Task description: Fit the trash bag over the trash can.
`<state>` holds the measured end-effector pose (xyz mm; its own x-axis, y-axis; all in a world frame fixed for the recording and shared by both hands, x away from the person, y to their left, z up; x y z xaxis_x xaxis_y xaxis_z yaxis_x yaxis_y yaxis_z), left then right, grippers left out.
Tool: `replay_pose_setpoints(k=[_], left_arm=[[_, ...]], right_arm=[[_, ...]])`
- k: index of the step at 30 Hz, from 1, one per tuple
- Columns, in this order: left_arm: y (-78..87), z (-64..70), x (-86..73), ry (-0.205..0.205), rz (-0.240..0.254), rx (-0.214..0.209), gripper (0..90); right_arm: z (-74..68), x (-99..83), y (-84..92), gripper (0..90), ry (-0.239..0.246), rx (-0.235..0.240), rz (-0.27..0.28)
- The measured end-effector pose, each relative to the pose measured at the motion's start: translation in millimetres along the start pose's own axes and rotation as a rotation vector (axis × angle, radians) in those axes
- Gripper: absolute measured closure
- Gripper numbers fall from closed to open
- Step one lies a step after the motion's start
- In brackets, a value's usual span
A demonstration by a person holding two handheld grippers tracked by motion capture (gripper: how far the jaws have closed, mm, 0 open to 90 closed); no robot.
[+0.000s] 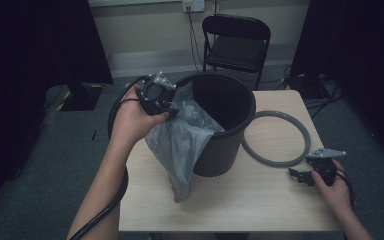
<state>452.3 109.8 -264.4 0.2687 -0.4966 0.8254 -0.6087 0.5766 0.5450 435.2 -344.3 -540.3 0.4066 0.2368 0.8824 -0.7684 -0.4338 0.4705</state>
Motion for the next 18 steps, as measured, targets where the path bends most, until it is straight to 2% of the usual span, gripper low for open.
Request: replay_pose_setpoints(k=[2, 5, 12, 18], left_arm=[[-5.0, 3.0, -1.7, 0.001, -0.009, -0.024, 83.3], [-9.9, 5.0, -1.3, 0.001, -0.022, -0.031, 88.3], [-8.7, 3.9, 5.1, 0.011, -0.027, -0.036, 89.9], [-5.4, -0.5, 20.0, 0.018, -0.006, -0.025, 90.0]], right_arm=[[0.0, 0.0, 0.0, 11.3, 0.0, 0.0, 0.0], [0.0, 0.0, 0.0, 11.3, 0.0, 0.0, 0.0], [0.0, 0.0, 0.0, 11.3, 0.0, 0.0, 0.0], [0.0, 0.0, 0.0, 11.3, 0.0, 0.0, 0.0]])
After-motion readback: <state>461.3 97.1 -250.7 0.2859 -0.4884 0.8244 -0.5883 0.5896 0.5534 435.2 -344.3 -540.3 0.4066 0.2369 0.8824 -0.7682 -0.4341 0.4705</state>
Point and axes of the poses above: each handheld gripper's, and its own axes: y roughly backward along the jaws, x roughly out of its top, z roughly to its right, the point moved 6 cm from there along -y, roughly forward along the jaws, and after that the axes turned 15 degrees about z, right-handed, at the moved point
